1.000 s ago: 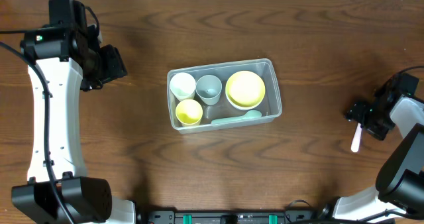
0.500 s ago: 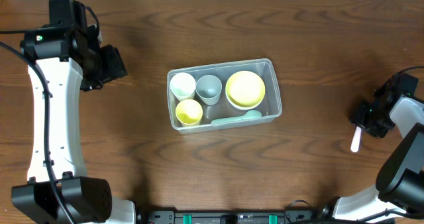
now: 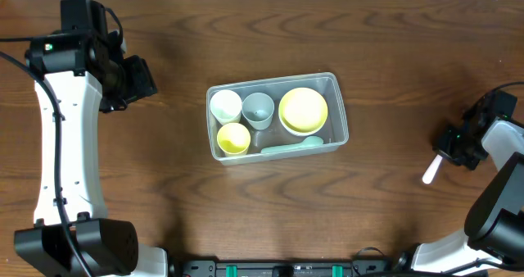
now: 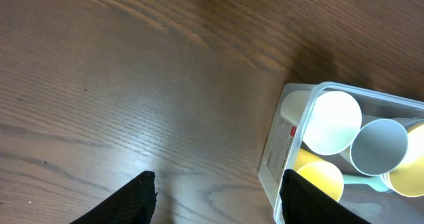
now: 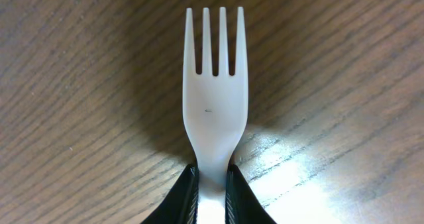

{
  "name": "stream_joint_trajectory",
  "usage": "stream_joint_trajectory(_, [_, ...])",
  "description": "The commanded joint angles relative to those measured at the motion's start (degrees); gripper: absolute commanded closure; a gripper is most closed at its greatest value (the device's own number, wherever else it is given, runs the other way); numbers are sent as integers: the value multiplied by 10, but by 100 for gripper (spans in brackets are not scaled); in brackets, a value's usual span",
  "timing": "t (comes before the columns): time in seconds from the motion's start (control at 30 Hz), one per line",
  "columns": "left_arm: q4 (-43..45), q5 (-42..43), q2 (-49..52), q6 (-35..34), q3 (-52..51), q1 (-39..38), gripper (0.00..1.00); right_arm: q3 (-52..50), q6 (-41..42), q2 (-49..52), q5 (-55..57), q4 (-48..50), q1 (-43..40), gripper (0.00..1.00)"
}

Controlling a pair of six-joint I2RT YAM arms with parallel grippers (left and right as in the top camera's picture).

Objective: Pack container
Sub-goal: 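Move the right gripper to the white fork and grasp it, then lower the white fork into the container beside the spoon and release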

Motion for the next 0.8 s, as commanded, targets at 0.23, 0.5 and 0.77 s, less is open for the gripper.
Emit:
stream_joint_trajectory(0.23, [-2,-3,0,-1,-3,2,39,19,5,-22,-118,15,7,99])
stream_joint_trajectory(0.5, [-2,-3,0,-1,-3,2,39,129,-138,-131,-240,0,123,99])
stream_joint_trajectory(0.77, [-2,-3,0,-1,-3,2,39,211,-368,-168,-121,-60,383,99])
